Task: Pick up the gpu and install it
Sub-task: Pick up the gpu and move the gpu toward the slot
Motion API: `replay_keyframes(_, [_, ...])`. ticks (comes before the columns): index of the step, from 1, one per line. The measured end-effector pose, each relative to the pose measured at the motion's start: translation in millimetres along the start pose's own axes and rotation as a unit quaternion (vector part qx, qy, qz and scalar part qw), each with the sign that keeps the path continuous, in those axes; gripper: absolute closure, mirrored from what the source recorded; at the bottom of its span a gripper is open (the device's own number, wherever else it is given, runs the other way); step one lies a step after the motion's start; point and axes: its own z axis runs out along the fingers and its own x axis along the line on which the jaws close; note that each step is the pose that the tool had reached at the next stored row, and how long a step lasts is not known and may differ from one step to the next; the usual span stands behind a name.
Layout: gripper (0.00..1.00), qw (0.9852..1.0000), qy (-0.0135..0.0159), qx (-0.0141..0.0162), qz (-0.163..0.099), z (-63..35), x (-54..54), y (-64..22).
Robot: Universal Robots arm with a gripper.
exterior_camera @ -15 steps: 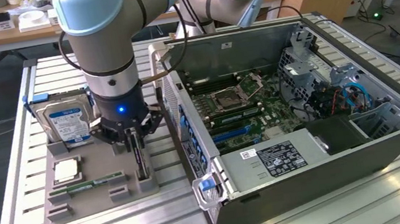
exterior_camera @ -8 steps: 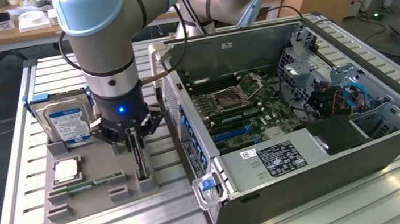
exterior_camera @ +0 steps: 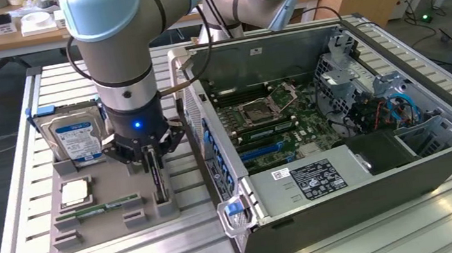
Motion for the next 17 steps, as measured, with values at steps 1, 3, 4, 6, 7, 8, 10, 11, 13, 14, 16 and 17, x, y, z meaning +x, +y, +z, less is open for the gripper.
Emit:
replay_keyframes(1, [0.67, 1.0000, -0.0001, -0.0001, 0.000, 0.1, -0.1, 0.0])
replay_keyframes(3, [0.67, 1.0000, -0.0001, -0.0001, 0.000, 0.3, -0.7, 0.1])
replay_keyframes(4, [0.67, 1.0000, -0.0001, 0.0000, 0.000, 0.3, -0.7, 0.0])
replay_keyframes(6, [0.67, 1.0000, 0.0000, 0.0000, 0.000, 0.2, -0.7, 0.0])
replay_keyframes(7, [0.67, 1.0000, 0.0000, 0.0000, 0.000, 0.2, -0.6, 0.1])
replay_keyframes(8, [0.67, 1.0000, 0.0000, 0.0000, 0.000, 0.2, -0.7, 0.1])
replay_keyframes(10, [0.67, 1.0000, 0.0000, 0.0000, 0.000, 0.2, -0.7, 0.1])
replay_keyframes(11, [0.67, 1.0000, 0.0000, 0.0000, 0.000, 0.2, -0.7, 0.1])
replay_keyframes(13, [0.67, 1.0000, 0.0000, 0.0000, 0.000, 0.2, -0.7, 0.1])
replay_keyframes(14, [0.67, 1.0000, 0.0000, 0.0000, 0.000, 0.2, -0.7, 0.1])
replay_keyframes(16, [0.67, 1.0000, -0.0001, 0.0000, 0.000, 0.2, -0.7, 0.0])
replay_keyframes(17, [0.67, 1.0000, 0.0000, 0.0000, 0.000, 0.2, -0.6, 0.1])
